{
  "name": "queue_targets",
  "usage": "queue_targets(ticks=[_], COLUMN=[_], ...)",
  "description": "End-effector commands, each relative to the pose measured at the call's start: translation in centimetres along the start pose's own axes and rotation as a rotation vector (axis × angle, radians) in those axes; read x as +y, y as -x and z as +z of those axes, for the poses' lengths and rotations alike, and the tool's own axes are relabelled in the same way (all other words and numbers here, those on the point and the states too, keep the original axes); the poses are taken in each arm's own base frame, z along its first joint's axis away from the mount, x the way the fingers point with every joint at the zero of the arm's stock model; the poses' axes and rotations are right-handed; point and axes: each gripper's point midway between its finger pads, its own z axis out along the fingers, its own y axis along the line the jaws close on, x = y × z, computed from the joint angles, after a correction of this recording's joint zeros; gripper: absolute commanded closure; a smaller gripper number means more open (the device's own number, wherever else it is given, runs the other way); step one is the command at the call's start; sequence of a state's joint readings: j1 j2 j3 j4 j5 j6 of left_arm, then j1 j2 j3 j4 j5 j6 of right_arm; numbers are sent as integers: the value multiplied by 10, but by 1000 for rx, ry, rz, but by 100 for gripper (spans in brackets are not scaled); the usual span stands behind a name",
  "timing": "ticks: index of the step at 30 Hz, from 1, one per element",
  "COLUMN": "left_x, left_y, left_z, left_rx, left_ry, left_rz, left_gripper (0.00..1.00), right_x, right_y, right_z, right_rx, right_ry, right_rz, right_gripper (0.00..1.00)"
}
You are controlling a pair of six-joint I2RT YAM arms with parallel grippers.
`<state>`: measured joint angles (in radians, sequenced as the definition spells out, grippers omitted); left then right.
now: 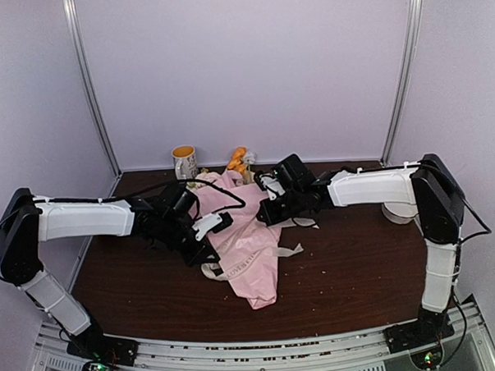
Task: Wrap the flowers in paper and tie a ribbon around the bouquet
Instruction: Cross the ribbon over the folded bouquet.
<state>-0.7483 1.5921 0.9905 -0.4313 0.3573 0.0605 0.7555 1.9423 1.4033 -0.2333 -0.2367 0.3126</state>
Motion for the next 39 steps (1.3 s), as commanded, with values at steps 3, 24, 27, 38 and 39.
queue_targets(ticks=[3,24,27,38,39], left_x=[-13,76,78,79,79], left_y=[31,95,91,82,82], left_z=[-15,3,7,12,12], left_rx=[-84,-233,-222,-203,-202], left_ry=[-50,93,93,98,98], left_rz=[82,-101,-110,-114,-114], left_gripper=[100,100,100,100,100], right_x=[-28,27,40,47,48], right_y=[11,-40,-33,-25,-22], right_z=[18,2,-16,-45,-44], right_rx=[-18,139,108,61,42], right_ry=[-115,231,299,352,338], right_rz=[60,-38,-81,-101,-101], right_gripper=[89,65,64,65,66])
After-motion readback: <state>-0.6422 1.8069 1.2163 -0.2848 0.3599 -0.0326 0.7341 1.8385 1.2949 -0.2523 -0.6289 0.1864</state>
